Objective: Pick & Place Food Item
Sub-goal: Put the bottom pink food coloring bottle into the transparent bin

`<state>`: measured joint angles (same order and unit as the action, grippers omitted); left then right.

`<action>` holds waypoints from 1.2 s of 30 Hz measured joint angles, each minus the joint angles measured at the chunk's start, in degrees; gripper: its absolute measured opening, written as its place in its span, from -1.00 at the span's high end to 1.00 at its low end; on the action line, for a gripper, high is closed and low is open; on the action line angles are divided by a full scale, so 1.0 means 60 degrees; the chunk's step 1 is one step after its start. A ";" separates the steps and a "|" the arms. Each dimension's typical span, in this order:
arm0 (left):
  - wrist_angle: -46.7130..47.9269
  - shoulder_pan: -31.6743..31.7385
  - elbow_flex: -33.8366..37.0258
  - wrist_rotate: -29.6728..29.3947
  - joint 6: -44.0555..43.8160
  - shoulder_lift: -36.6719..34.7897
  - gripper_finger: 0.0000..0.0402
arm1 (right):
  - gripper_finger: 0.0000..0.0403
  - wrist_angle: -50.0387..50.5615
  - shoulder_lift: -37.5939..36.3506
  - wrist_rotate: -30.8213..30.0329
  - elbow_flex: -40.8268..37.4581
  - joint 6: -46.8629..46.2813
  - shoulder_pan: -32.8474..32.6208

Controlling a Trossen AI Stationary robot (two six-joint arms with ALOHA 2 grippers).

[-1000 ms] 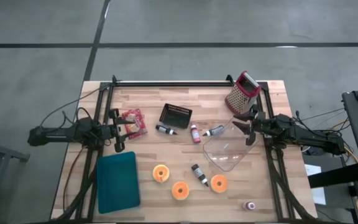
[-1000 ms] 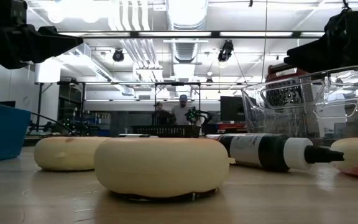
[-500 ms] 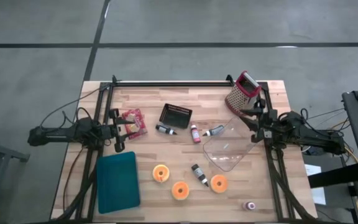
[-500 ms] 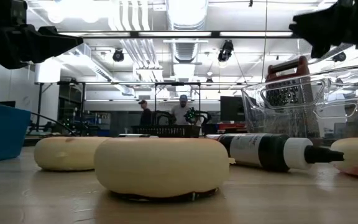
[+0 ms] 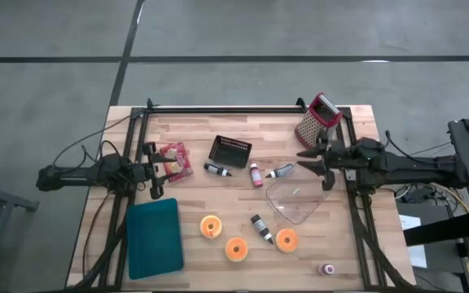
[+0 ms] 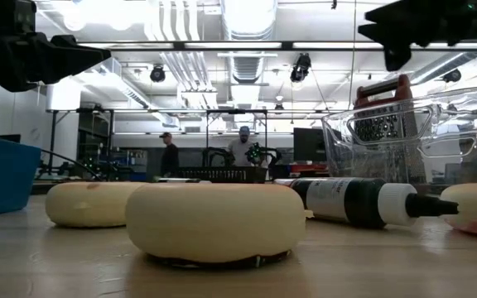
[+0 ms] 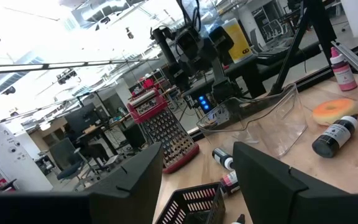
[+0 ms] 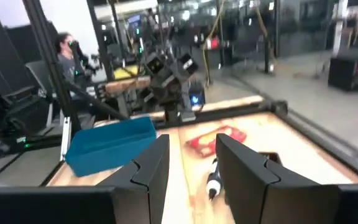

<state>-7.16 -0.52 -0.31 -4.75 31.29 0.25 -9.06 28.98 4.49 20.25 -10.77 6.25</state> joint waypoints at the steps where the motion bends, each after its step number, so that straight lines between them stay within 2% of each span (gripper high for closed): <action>1: -0.0003 -0.0001 0.0002 -0.0001 0.0000 0.0000 0.01 | 0.37 0.0291 0.0290 -0.0005 0.0312 -0.0053 -0.0058; 6: -0.0004 0.0001 0.0000 0.0002 0.0000 0.0000 0.01 | 0.38 0.2240 0.1527 -0.0001 0.1920 -0.0341 -0.0396; 10: 0.0000 0.0000 -0.0001 0.0002 0.0002 0.0000 0.01 | 0.38 0.2470 0.2530 -0.0014 0.2928 -0.1358 -0.0798; 14: 0.0000 0.0001 0.0000 0.0002 0.0000 0.0000 0.01 | 0.38 0.3278 0.3360 -0.0042 0.3886 -0.1544 -0.1188; 22: -0.0001 0.0001 0.0000 0.0001 0.0000 0.0000 0.01 | 0.38 0.6252 0.4669 -0.0652 0.5243 -0.4196 -0.1685; 26: 0.0000 0.0001 -0.0001 -0.0001 0.0000 0.0000 0.01 | 0.39 0.7744 0.5305 -0.1432 0.5817 -0.5391 -0.2005; 31: -0.0002 0.0001 0.0001 0.0001 0.0000 0.0000 0.01 | 0.40 0.8497 0.6062 -0.2445 0.6673 -0.6163 -0.2696; 36: 0.0000 -0.0002 0.0002 0.0000 0.0000 0.0000 0.01 | 0.40 1.0377 0.6703 -0.3975 0.8014 -0.7192 -0.3450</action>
<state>-7.16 -0.53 -0.30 -4.75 31.29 0.25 53.20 69.20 -19.36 68.33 -53.92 -14.44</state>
